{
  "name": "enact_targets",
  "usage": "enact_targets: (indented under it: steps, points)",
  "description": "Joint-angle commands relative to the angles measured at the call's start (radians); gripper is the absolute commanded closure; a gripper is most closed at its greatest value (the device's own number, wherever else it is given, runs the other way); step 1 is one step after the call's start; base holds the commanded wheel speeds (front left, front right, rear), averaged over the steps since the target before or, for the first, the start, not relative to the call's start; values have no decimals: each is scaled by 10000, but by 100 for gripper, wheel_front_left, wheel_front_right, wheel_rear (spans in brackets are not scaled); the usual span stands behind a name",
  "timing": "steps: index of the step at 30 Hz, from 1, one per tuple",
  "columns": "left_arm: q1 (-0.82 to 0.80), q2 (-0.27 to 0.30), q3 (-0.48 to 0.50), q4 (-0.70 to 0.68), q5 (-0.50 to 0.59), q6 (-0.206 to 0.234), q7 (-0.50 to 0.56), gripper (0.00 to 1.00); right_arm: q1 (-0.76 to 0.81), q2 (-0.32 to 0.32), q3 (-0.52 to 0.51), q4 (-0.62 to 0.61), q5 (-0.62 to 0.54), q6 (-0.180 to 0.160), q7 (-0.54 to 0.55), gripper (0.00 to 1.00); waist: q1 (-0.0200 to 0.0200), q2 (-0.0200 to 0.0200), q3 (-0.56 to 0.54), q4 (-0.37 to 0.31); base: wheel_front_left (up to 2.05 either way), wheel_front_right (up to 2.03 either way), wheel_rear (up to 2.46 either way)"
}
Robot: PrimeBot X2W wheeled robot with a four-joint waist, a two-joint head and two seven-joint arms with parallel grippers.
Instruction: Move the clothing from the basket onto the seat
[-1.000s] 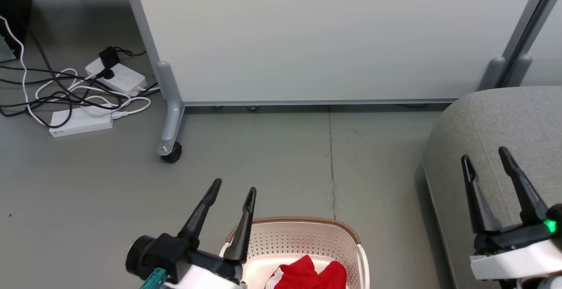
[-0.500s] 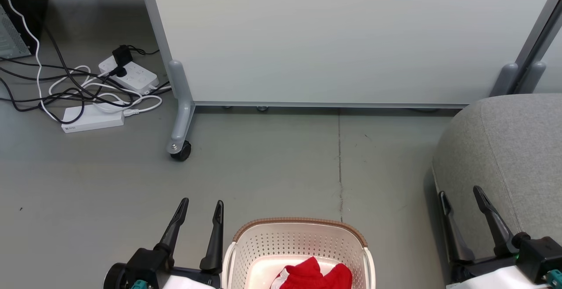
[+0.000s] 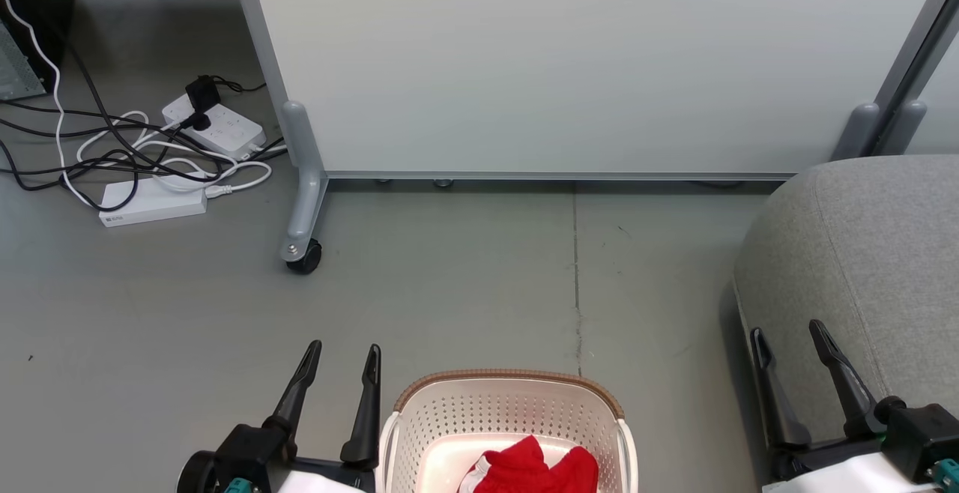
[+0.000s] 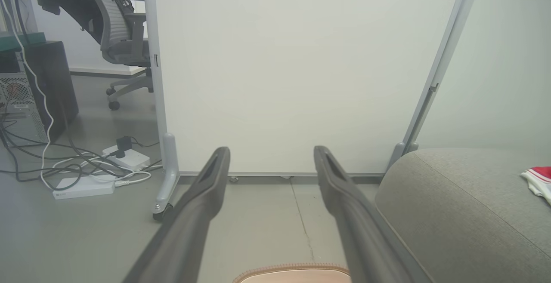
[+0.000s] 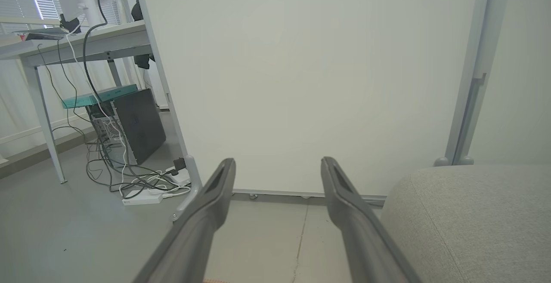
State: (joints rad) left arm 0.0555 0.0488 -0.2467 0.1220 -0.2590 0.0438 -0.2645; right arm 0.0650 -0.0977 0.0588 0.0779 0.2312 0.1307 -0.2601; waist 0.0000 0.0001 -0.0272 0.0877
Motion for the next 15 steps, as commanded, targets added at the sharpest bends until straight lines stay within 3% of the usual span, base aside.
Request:
enact_targets:
  steps: [1,9,15]
  points:
    - [-43,32,11,23,-81,-50,-10,0,-113,-64,-35,13,55,2,-49,0,0,-1,13,-11,0,0,0]
    - [-329,30,-335,258,-17,-186,-10,0,-437,4,-414,301,-471,2,-49,0,0,-1,466,-281,0,0,0]
    - [-1309,33,-1106,764,621,-384,-12,0,-1132,-68,-1026,217,-676,2,-49,0,0,-1,1937,-491,0,0,0]
